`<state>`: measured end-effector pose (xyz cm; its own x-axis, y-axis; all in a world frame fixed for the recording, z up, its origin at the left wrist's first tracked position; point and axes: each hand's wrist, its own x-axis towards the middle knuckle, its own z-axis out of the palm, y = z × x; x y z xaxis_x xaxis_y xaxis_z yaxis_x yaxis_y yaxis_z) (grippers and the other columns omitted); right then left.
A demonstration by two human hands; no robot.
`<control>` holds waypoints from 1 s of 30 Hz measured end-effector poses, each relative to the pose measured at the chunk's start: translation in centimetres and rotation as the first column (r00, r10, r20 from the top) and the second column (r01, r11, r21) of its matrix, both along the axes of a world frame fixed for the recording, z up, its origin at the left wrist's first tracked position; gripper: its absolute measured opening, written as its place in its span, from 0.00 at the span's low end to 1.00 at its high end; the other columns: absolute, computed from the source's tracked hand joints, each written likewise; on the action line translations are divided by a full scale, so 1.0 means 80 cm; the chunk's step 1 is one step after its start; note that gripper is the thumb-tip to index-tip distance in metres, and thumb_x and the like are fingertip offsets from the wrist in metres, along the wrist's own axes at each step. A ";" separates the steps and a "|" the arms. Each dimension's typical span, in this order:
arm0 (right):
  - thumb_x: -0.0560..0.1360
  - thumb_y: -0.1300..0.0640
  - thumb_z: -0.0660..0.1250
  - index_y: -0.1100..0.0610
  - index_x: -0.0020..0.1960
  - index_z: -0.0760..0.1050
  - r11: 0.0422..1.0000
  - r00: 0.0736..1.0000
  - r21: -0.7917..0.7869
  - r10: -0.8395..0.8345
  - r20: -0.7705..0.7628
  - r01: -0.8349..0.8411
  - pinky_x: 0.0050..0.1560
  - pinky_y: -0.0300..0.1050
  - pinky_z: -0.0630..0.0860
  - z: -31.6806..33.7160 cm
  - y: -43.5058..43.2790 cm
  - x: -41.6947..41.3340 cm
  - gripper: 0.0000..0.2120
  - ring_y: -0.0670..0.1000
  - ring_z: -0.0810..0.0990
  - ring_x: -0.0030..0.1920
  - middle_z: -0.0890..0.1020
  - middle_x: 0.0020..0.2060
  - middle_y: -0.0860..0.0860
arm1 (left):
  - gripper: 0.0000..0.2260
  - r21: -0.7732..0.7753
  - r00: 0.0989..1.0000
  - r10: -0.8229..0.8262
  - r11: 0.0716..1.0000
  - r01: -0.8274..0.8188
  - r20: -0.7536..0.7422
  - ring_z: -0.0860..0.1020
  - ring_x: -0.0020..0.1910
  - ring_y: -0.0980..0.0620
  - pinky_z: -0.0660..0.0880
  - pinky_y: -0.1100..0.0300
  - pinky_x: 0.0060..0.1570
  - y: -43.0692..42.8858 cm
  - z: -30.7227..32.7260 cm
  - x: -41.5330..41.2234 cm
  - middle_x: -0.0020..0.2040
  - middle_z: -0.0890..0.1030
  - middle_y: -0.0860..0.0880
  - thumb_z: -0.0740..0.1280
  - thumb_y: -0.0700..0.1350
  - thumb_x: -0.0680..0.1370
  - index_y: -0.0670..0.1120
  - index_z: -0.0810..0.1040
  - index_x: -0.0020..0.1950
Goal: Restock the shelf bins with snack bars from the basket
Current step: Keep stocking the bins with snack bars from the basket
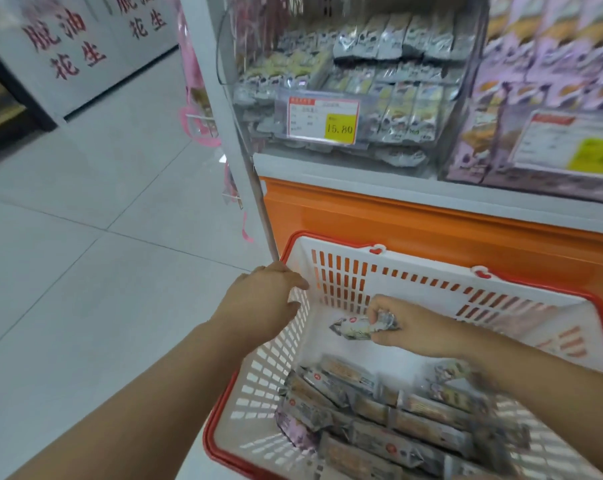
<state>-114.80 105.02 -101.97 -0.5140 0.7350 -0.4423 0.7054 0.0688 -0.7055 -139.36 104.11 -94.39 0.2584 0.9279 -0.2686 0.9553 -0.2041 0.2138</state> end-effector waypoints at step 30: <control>0.71 0.54 0.72 0.56 0.47 0.73 0.896 0.925 0.303 -0.236 -0.298 0.326 0.40 0.43 0.76 0.337 -0.034 -0.026 0.10 0.44 0.80 0.32 0.82 0.30 0.48 | 0.10 -0.271 -0.267 0.191 0.913 -0.305 0.945 0.82 0.48 0.51 0.78 0.57 0.50 -0.017 0.196 0.094 0.48 0.83 0.48 0.69 0.42 0.76 0.51 0.76 0.55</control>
<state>-116.89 102.27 -75.01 -0.3225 0.9463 -0.0247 0.5371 0.1614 -0.8279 -131.85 102.72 -78.72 -0.1067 0.9934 0.0429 -0.3885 -0.0813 0.9179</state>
